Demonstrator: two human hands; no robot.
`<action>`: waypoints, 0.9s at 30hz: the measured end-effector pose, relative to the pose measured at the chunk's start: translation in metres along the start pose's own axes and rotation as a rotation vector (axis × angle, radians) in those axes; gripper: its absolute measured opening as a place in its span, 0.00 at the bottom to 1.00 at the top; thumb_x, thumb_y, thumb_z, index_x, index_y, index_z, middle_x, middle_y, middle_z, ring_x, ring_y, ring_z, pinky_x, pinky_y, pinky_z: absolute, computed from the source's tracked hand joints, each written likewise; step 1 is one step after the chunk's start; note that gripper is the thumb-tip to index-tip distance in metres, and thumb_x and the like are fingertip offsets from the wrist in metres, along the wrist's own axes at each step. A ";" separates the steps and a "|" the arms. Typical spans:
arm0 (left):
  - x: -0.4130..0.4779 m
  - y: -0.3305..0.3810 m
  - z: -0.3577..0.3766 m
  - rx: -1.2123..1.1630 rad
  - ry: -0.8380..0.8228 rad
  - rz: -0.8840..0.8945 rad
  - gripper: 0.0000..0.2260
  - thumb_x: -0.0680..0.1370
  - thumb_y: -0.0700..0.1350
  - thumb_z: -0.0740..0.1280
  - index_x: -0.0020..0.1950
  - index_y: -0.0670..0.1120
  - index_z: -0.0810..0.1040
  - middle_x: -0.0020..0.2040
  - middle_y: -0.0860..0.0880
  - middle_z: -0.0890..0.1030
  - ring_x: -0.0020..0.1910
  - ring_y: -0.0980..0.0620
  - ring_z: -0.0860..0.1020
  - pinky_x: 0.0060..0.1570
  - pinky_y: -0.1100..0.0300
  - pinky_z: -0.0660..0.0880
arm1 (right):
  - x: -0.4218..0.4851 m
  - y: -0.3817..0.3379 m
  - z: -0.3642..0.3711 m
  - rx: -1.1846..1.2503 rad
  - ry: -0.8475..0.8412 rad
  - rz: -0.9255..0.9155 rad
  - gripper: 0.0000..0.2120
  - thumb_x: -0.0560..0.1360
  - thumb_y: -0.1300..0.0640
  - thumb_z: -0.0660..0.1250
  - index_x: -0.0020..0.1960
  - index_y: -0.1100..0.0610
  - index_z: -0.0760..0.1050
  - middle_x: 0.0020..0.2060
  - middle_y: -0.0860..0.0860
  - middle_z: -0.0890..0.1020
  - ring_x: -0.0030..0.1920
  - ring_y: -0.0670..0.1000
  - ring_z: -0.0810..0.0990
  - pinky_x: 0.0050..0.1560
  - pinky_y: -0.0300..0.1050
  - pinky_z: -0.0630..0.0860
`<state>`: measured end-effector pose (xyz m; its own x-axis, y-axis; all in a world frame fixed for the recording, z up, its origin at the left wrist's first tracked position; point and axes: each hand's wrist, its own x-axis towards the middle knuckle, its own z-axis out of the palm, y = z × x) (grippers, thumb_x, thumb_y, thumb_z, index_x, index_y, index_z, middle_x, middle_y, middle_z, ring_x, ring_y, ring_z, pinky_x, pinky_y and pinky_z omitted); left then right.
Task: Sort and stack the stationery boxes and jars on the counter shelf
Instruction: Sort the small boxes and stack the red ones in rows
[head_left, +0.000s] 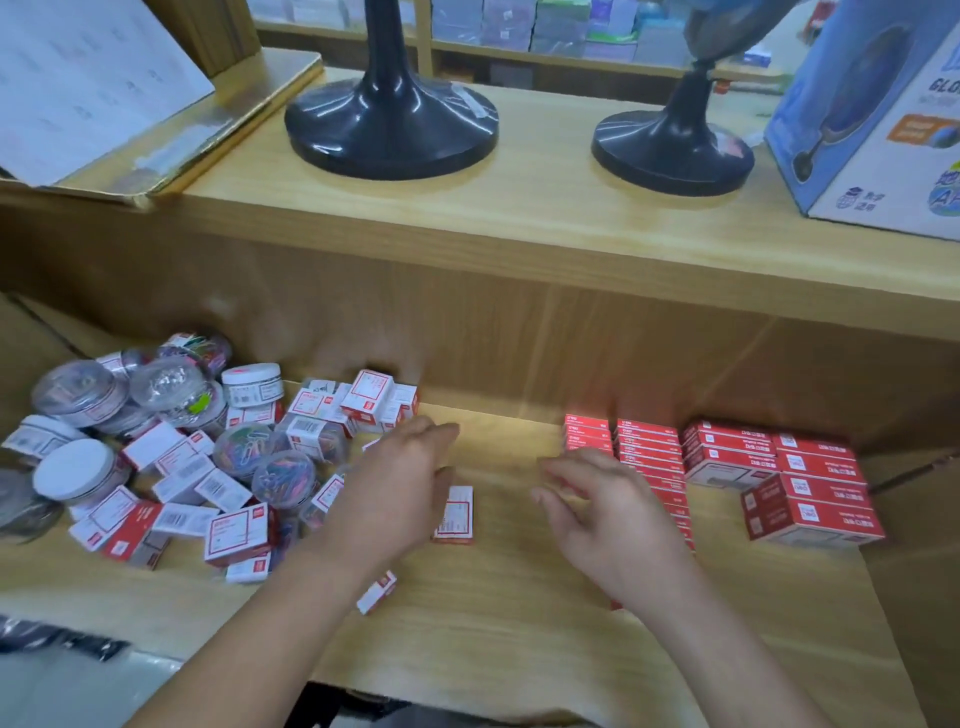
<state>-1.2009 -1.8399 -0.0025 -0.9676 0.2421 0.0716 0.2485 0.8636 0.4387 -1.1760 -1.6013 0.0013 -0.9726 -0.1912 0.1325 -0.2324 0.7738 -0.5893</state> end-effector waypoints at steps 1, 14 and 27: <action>-0.011 -0.005 -0.001 -0.009 -0.015 -0.016 0.06 0.74 0.42 0.67 0.50 0.48 0.77 0.45 0.50 0.76 0.45 0.44 0.79 0.40 0.50 0.76 | 0.000 -0.006 0.009 0.046 -0.042 0.007 0.17 0.74 0.44 0.67 0.60 0.50 0.82 0.50 0.41 0.80 0.51 0.45 0.81 0.54 0.45 0.79; -0.043 -0.013 0.029 -0.210 -0.062 0.029 0.28 0.74 0.49 0.74 0.74 0.51 0.72 0.65 0.52 0.79 0.64 0.49 0.77 0.62 0.52 0.75 | -0.024 -0.021 0.049 0.025 -0.174 0.061 0.30 0.75 0.44 0.68 0.75 0.47 0.68 0.65 0.47 0.80 0.65 0.48 0.78 0.65 0.45 0.75; -0.114 -0.035 0.007 -0.130 0.291 -0.132 0.09 0.74 0.51 0.69 0.53 0.54 0.81 0.51 0.58 0.79 0.45 0.52 0.81 0.38 0.56 0.79 | -0.020 -0.020 0.059 0.212 -0.144 0.282 0.14 0.72 0.53 0.75 0.52 0.42 0.74 0.44 0.35 0.83 0.47 0.39 0.82 0.52 0.47 0.80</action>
<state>-1.0991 -1.8941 -0.0325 -0.9679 -0.0202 0.2506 0.1307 0.8110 0.5703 -1.1510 -1.6487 -0.0371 -0.9831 -0.0830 -0.1630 0.0663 0.6687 -0.7405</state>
